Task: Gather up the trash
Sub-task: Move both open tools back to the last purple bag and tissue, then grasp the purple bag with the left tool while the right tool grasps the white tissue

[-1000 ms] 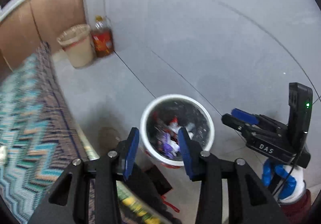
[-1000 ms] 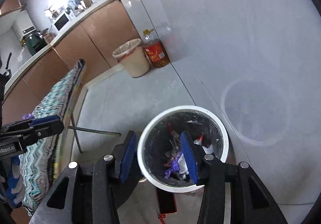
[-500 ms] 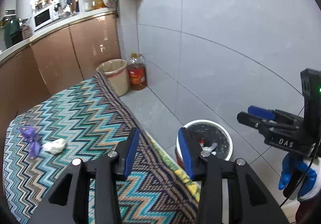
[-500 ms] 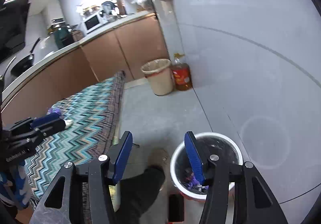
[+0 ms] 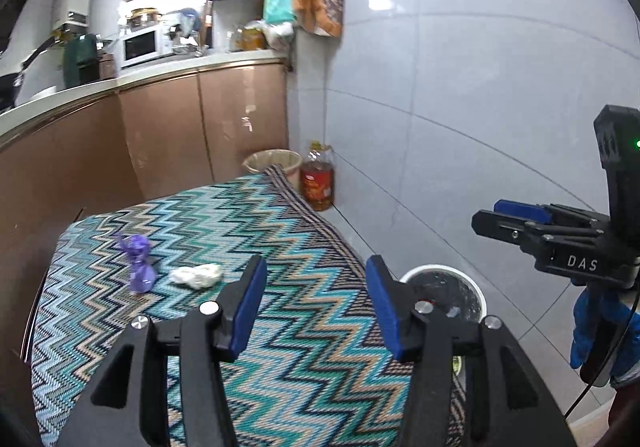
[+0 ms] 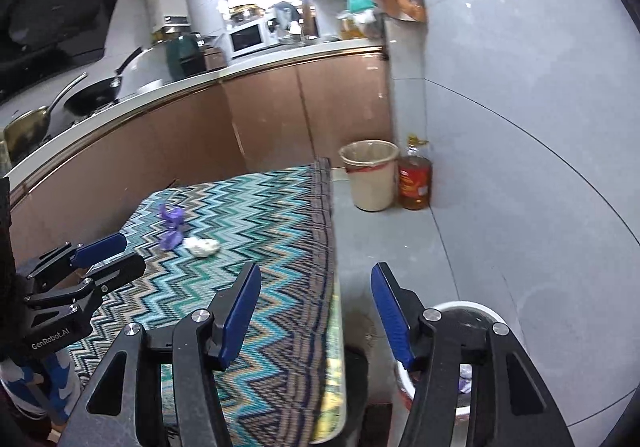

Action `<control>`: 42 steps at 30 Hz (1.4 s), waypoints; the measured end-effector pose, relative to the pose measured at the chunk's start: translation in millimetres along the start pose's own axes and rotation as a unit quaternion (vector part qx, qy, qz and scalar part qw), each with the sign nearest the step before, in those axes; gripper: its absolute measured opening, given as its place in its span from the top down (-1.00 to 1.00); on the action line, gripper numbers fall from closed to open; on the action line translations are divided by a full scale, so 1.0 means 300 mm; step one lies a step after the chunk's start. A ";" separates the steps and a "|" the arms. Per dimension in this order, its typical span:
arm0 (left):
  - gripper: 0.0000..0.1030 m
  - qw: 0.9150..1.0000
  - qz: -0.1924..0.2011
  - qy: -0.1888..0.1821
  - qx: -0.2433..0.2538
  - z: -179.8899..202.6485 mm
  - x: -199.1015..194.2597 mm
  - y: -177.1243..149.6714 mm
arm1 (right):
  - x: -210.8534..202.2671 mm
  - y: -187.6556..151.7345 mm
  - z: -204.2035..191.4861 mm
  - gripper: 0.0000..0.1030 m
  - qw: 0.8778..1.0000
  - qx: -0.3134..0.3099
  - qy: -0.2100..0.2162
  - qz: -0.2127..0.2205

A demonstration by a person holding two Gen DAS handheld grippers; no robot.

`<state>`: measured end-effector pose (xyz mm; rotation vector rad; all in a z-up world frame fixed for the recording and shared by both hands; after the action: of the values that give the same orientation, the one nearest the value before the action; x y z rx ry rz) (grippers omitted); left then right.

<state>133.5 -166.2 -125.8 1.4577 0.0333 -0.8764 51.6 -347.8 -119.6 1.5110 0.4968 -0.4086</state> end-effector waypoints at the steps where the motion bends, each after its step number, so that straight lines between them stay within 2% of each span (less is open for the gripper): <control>1: 0.03 1.000 0.004 0.002 -0.007 -0.027 -0.015 0.002 | 0.003 0.010 -0.027 -0.07 1.000 -0.007 0.005 -0.001; 14: 0.02 0.996 0.023 0.036 -0.081 -0.318 -0.074 -0.009 | 0.142 0.112 -0.339 -0.07 0.994 -0.085 0.063 -0.025; 19: 0.02 0.992 0.008 0.054 -0.112 -0.454 -0.041 -0.025 | 0.228 0.130 -0.429 -0.07 0.989 -0.111 0.089 -0.039; 24: 0.02 0.984 -0.021 0.083 -0.154 -0.675 0.019 -0.024 | 0.336 0.144 -0.478 -0.07 0.984 -0.127 0.112 -0.055; 28: 0.02 0.975 -0.062 0.089 -0.192 -0.840 0.102 -0.040 | 0.446 0.148 -0.503 -0.07 0.979 -0.135 0.133 -0.071; 33: 0.02 0.968 -0.101 0.051 -0.224 -0.912 0.238 -0.044 | 0.608 0.143 -0.554 -0.07 0.971 -0.150 0.161 -0.095; 36: 0.02 0.968 -0.115 0.036 -0.221 -0.918 0.335 -0.025 | 0.710 0.134 -0.586 -0.07 0.965 -0.162 0.176 -0.111; 42: 0.02 0.969 -0.133 0.032 -0.206 -0.930 0.525 0.033 | 0.852 0.122 -0.619 -0.07 0.955 -0.188 0.191 -0.129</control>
<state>382.7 -4.6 -246.6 1.1028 0.4429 -0.9710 274.6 -148.6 -227.9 1.1555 1.0257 -0.2029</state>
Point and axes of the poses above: each gripper's, at about its wrist camera, not at the fingertips, and x roughly the way its jaws point, z to its right, y to its top, the point moved 5 cm from there along x, roughly the way its jaws point, and after that the axes turned 11 degrees about -x, right-handed, at the moved point
